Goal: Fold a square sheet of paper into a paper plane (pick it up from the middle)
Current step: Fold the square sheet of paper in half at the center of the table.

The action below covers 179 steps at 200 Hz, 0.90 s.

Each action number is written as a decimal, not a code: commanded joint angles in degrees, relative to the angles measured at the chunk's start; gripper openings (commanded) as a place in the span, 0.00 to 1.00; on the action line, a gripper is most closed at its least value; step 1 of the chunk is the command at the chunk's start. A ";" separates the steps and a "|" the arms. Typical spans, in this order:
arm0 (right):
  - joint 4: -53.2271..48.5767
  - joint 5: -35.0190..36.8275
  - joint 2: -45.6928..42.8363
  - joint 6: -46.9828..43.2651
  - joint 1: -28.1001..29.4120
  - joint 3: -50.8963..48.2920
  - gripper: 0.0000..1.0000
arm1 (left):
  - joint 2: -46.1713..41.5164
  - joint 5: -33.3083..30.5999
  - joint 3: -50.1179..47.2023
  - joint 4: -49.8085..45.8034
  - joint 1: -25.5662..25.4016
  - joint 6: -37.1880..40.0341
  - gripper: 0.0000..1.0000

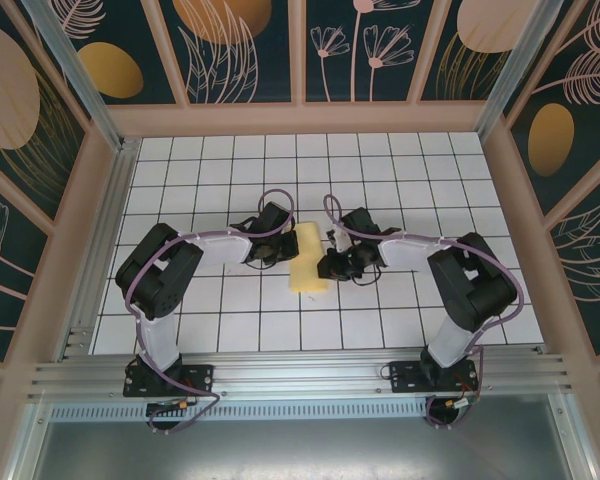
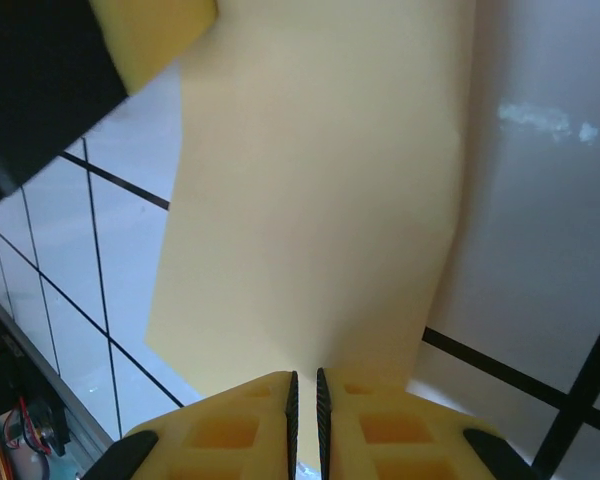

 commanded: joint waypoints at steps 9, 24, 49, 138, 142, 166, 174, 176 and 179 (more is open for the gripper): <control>0.20 -2.01 1.48 0.36 1.65 -2.48 0.16 | 3.06 -3.55 -2.19 -5.12 0.04 -1.05 0.03; 0.02 -2.38 0.91 0.19 1.93 -4.57 0.16 | 3.18 -3.62 -2.27 -5.03 0.00 -1.40 0.03; -1.14 -1.85 -2.18 0.05 1.98 -9.18 0.16 | 3.27 -3.79 -2.56 -4.94 0.02 -1.54 0.03; -1.59 7.09 -8.46 3.09 0.71 -0.35 0.17 | 2.50 -3.33 -1.61 -4.83 -0.10 -0.86 0.03; -1.20 7.17 -7.40 3.13 0.59 0.96 0.17 | 2.56 -3.28 -1.60 -4.77 -0.10 -0.85 0.03; -0.13 8.48 0.14 3.01 0.26 6.87 0.16 | 2.47 -3.10 -1.57 -4.86 -0.08 -0.57 0.03; 0.22 8.67 2.29 3.16 -0.09 8.62 0.16 | 2.33 -3.14 -1.57 -4.94 -0.08 -0.46 0.03; 0.33 8.67 2.75 3.23 -0.18 8.88 0.16 | 2.37 -3.16 -1.57 -5.01 -0.03 -0.47 0.03; 0.56 8.61 3.46 3.33 -0.40 9.45 0.16 | 2.35 -3.19 -1.57 -5.08 -0.09 -0.42 0.03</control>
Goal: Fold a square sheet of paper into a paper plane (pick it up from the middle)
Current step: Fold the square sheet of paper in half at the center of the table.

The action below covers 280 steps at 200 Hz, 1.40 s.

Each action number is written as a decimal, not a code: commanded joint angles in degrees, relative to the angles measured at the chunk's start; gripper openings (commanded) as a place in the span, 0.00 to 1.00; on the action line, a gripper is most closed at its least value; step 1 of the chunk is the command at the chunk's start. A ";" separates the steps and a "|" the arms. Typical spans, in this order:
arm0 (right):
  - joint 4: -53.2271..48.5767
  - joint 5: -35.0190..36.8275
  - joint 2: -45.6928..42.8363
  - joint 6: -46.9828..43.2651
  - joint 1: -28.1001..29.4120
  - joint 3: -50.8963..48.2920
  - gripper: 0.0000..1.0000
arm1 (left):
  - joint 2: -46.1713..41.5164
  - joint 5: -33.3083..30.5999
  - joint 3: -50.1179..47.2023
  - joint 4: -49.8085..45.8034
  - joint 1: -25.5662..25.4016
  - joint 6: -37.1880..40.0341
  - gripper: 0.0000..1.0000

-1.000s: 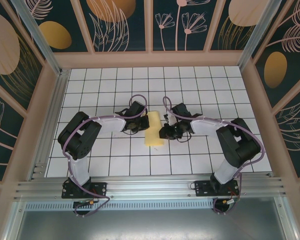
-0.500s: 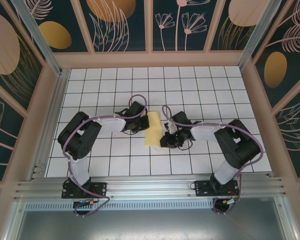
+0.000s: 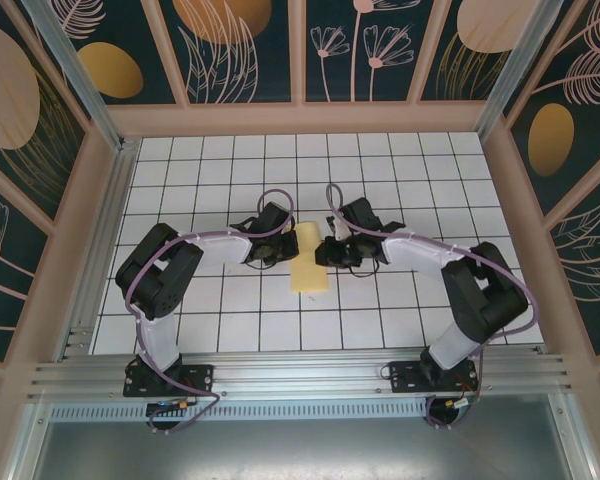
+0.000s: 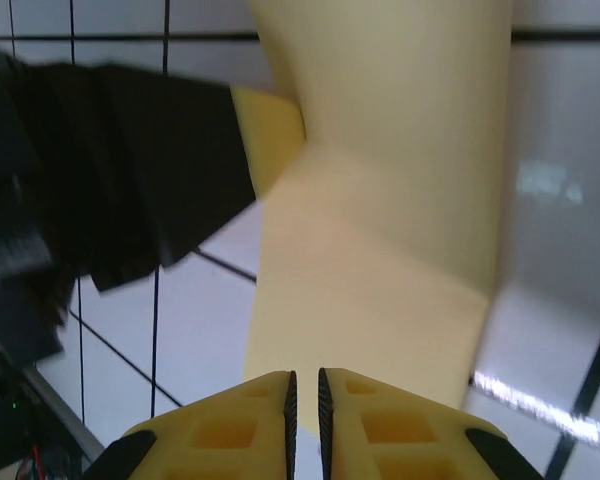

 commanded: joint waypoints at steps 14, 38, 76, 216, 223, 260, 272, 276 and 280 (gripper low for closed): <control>2.00 1.49 9.11 1.63 -1.46 6.01 0.16 | 2.21 -3.20 -1.61 -5.34 -0.08 0.63 0.03; 2.64 0.25 12.72 1.64 -3.03 7.62 0.15 | 2.04 -3.28 -1.72 -5.34 -0.03 0.63 0.03; 4.84 -1.03 14.01 2.76 -4.64 4.65 0.15 | 1.51 -3.88 -1.68 -5.75 -0.08 0.84 0.02; 6.79 5.22 10.79 17.55 1.04 -1.54 0.15 | -12.87 7.82 -11.43 10.93 -1.65 -8.26 0.14; 7.48 5.91 10.22 19.49 1.91 -2.23 0.15 | -13.01 8.12 -12.40 11.63 -2.09 -8.82 0.14; 9.98 8.20 8.13 26.04 3.80 -4.76 0.16 | -12.14 8.34 -15.26 12.42 -3.45 -10.07 0.12; 10.08 8.84 7.91 26.70 3.82 -4.98 0.15 | -11.78 7.88 -16.05 12.26 -3.72 -10.47 0.11; 10.08 8.94 7.91 26.73 3.81 -4.88 0.16 | -11.73 7.80 -16.27 12.32 -3.79 -10.57 0.11; 9.95 8.94 7.96 26.61 3.82 -4.79 0.16 | -11.64 7.71 -16.51 12.26 -3.97 -10.61 0.11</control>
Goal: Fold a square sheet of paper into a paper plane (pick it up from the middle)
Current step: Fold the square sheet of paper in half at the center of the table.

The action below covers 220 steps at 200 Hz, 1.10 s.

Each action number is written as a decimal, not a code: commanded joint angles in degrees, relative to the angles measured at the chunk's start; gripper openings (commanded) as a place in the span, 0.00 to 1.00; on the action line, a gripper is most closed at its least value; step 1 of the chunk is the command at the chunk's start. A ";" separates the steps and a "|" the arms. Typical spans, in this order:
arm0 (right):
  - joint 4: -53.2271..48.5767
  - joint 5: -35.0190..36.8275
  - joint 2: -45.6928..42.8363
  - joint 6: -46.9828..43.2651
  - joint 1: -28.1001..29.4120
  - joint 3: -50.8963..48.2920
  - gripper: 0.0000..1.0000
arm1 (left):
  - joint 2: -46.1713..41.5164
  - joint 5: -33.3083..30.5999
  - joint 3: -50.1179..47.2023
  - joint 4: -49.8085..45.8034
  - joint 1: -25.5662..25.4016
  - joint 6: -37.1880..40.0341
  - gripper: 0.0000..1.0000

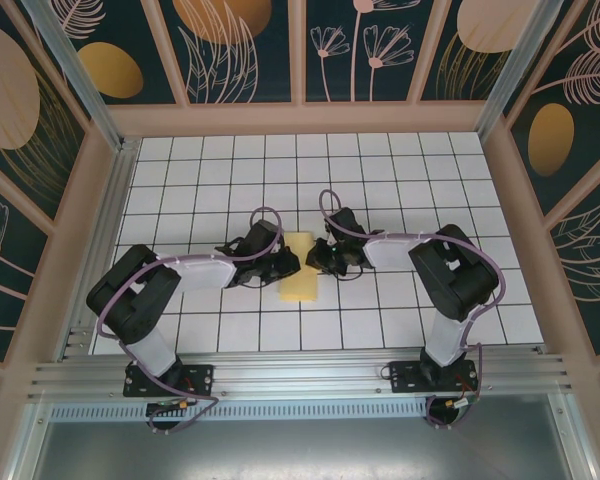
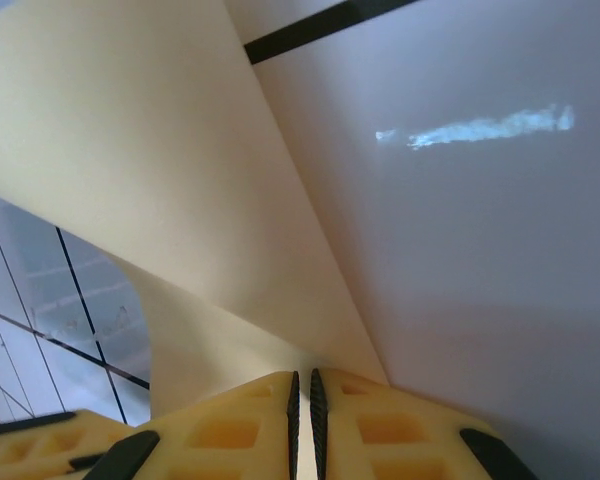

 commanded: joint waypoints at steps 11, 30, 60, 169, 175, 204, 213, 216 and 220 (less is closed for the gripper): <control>-2.56 3.25 -0.26 3.98 0.33 -1.27 0.16 | 0.60 0.08 -1.97 2.06 -0.98 -1.87 0.10; -2.86 2.67 0.20 3.35 0.33 -0.57 0.16 | 1.21 -0.69 -2.55 0.70 -1.59 -1.53 0.09; -3.20 2.03 0.22 1.36 0.25 0.82 0.16 | 3.41 -1.93 -3.57 -2.14 -2.29 -0.16 0.07; -1.93 -0.69 2.89 -8.62 -1.92 6.66 0.16 | 4.38 -7.21 -2.05 -10.63 -2.34 4.09 0.03; -1.91 -0.73 3.49 -9.01 -2.24 7.08 0.16 | 4.41 -7.31 -2.08 -10.81 -2.34 4.20 0.03; -2.02 -0.93 6.31 -10.23 -3.51 8.70 0.16 | 4.35 -7.40 -2.23 -11.26 -2.33 4.53 0.03; -2.13 -0.98 7.05 -10.56 -3.89 9.13 0.16 | 4.37 -7.40 -2.26 -11.43 -2.34 4.65 0.03; -2.14 -0.90 7.42 -10.69 -4.09 9.27 0.15 | 4.38 -7.40 -2.29 -11.56 -2.34 4.67 0.03; -2.04 -0.89 7.70 -10.70 -4.33 9.36 0.16 | 4.36 -7.47 -2.30 -11.65 -2.34 4.81 0.03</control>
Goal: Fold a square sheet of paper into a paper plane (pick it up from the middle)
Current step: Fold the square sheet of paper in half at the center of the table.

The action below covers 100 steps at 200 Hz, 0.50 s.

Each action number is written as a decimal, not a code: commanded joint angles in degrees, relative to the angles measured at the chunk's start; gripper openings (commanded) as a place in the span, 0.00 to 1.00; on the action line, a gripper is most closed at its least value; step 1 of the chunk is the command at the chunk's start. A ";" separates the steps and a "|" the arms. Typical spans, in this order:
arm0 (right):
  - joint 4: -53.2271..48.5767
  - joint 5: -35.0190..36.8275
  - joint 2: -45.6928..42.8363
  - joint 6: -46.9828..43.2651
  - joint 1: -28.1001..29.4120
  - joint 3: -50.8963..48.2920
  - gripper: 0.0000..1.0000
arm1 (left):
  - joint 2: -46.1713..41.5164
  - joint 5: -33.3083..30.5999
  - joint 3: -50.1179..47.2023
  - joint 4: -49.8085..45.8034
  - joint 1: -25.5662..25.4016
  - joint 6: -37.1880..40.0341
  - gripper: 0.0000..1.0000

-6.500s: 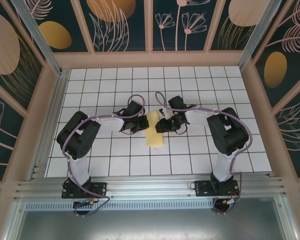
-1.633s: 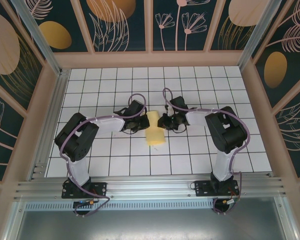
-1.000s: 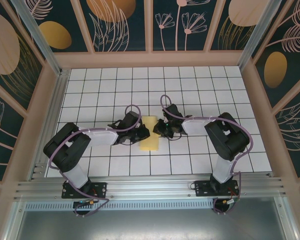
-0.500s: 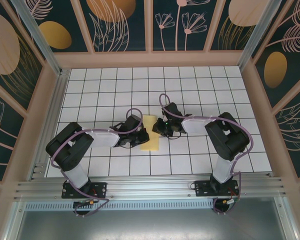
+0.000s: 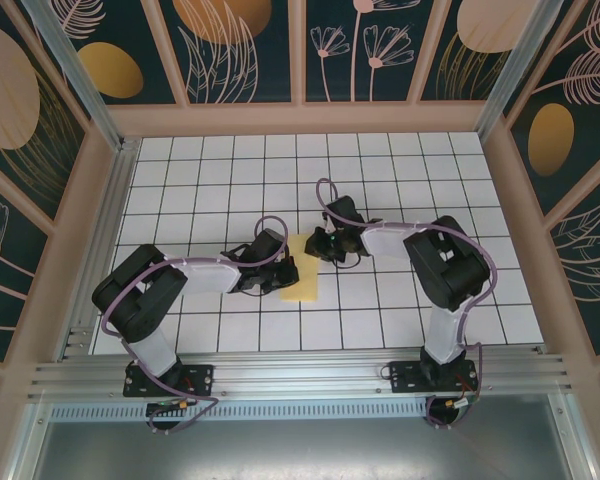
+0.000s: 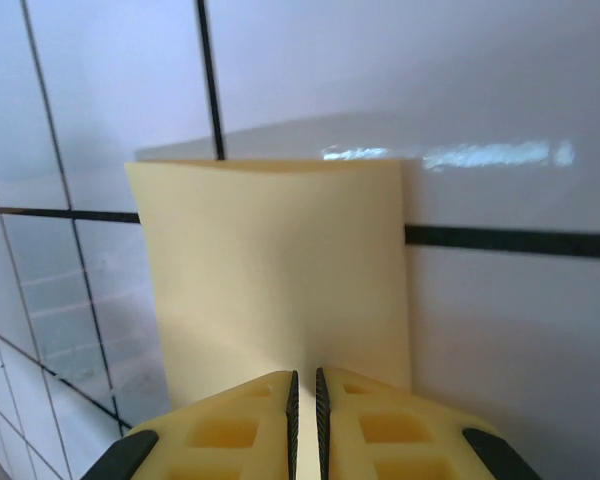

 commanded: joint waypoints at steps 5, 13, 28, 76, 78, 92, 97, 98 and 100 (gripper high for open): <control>-0.90 0.35 2.55 -2.39 -1.47 2.21 0.16 | 2.69 -4.68 -1.60 -9.23 -0.05 1.84 0.03; -0.65 0.37 2.90 -2.39 -1.78 2.37 0.15 | 2.68 -4.67 -1.80 -9.32 -0.04 2.09 0.03; -0.33 0.20 3.56 -2.26 -1.84 2.74 0.15 | 2.68 -4.65 -2.05 -9.69 -0.05 2.53 0.03; 1.45 -0.66 4.33 -1.47 -3.72 4.39 0.15 | 2.94 -5.04 -2.53 -10.67 -0.04 3.43 0.03; 1.56 -0.63 4.26 -1.43 -3.72 4.47 0.16 | 2.90 -5.14 -2.48 -10.68 -0.04 3.39 0.03; 2.12 -0.68 4.10 -1.36 -3.72 5.11 0.15 | 3.02 -5.34 -2.59 -10.78 -0.04 3.42 0.03; 2.10 -0.62 4.04 -1.38 -3.72 5.46 0.15 | 3.04 -5.34 -2.49 -10.79 -0.04 3.39 0.03; 2.14 -0.65 4.03 -1.36 -3.72 5.52 0.15 | 3.04 -5.30 -2.46 -10.81 -0.04 3.47 0.03; 2.06 -0.56 4.14 -1.37 -3.72 5.81 0.15 | 3.04 -5.34 -2.53 -10.76 -0.04 3.53 0.03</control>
